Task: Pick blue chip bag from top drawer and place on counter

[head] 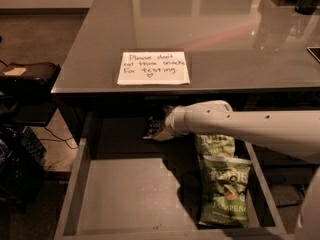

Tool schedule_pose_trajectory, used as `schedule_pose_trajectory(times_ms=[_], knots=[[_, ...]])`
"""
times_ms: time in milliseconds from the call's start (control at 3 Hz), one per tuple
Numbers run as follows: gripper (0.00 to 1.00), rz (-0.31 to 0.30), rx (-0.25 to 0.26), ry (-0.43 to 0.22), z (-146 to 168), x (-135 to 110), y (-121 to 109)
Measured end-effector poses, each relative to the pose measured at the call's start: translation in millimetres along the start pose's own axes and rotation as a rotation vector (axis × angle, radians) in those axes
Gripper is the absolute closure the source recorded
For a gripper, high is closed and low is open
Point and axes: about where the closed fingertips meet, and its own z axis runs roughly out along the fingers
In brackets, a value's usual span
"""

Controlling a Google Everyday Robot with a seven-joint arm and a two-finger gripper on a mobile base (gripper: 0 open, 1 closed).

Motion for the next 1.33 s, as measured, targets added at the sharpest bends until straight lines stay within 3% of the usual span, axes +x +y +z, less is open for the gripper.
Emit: schedule_pose_trajectory(times_ms=[667,1000,1333], knots=[[0.24,0.026,-0.01,0.033,11,12,1],[0.41,0.038,-0.012,0.047,13,16,1],[0.66,0.038,-0.012,0.047,12,15,0]])
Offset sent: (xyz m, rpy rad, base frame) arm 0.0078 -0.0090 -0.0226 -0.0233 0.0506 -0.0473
